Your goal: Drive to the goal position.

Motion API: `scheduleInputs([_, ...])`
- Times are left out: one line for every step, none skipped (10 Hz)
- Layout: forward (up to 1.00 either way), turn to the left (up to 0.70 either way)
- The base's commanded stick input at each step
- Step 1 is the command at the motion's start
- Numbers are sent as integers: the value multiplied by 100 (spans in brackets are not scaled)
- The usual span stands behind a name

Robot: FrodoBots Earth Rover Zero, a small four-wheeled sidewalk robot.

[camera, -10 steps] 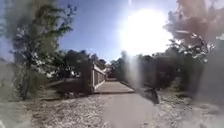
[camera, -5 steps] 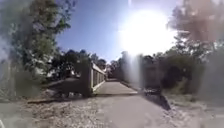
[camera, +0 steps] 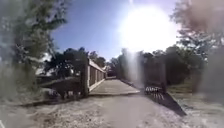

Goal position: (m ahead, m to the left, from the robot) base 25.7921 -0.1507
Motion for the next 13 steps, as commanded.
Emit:
scheduleInputs([70, 0])
scheduleInputs([70, 0])
scheduleInputs([70, 0])
scheduleInputs([70, 0])
scheduleInputs([70, 0])
scheduleInputs([70, 0])
scheduleInputs([70, 4])
scheduleInputs([70, 9])
scheduleInputs([70, 14])
scheduleInputs([70, 14])
scheduleInputs([70, 14])
scheduleInputs([70, 14])
scheduleInputs([70, 14])
